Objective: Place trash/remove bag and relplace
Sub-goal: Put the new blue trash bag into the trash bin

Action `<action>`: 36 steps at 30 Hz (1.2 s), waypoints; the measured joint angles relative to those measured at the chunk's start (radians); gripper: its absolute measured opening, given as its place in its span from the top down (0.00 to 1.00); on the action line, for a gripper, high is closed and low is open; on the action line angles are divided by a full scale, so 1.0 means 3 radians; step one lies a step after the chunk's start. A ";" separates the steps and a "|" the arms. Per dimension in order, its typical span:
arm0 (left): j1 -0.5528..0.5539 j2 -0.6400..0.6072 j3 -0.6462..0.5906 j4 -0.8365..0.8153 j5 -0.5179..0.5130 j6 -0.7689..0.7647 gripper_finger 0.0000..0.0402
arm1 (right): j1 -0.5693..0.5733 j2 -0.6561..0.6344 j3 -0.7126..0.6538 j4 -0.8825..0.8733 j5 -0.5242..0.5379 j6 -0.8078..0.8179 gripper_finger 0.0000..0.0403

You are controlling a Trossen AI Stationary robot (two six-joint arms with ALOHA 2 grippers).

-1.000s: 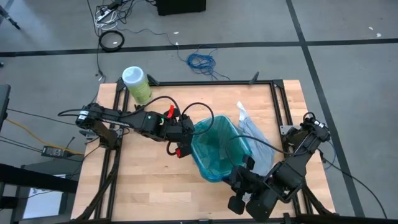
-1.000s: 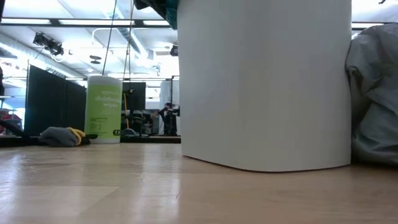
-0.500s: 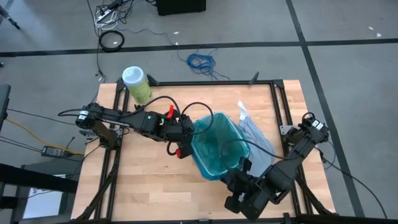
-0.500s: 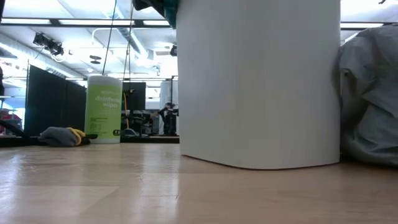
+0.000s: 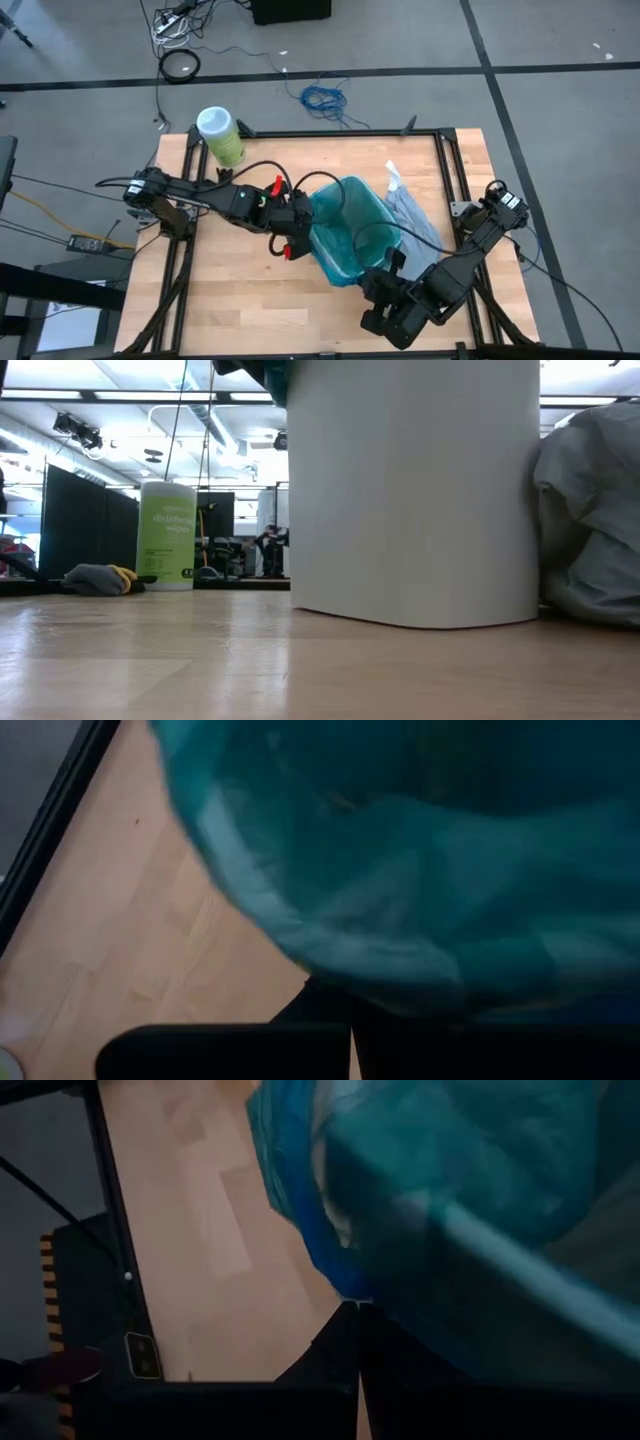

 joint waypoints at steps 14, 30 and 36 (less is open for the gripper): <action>-0.0149 0.0136 0.0000 0.0025 -0.0535 0.0013 1.00 | -0.0074 0.0005 -0.0005 -0.0196 -0.0028 0.0011 1.00; -0.0304 0.0055 0.0276 -0.0650 -0.0983 0.0364 1.00 | -0.0126 0.0009 -0.0007 -0.0222 -0.0027 0.0025 1.00; -0.0472 0.0034 0.0188 -0.0582 -0.1201 0.0275 1.00 | -0.0126 0.0009 -0.0007 -0.0227 -0.0027 0.0027 1.00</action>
